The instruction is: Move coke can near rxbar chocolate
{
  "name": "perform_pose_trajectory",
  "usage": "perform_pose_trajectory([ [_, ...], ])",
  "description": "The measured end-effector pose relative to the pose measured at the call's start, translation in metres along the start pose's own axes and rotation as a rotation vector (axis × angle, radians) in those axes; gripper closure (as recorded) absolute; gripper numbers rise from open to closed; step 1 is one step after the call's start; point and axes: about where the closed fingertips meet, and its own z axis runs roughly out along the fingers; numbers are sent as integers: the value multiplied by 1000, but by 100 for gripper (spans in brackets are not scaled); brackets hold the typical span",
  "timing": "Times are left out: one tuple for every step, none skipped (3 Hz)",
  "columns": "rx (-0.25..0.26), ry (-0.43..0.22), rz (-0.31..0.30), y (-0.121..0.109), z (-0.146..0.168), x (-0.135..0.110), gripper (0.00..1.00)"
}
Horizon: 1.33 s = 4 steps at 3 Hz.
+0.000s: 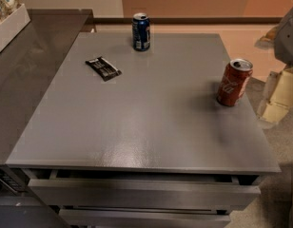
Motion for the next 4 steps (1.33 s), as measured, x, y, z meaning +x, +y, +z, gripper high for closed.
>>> perform_pose_trajectory([
  [0, 0, 0, 0, 0, 0, 0],
  [-4, 29, -1, -4, -1, 3, 0],
  [11, 71, -3, -8, -1, 4, 0],
  [12, 70, -3, -8, -1, 4, 0],
])
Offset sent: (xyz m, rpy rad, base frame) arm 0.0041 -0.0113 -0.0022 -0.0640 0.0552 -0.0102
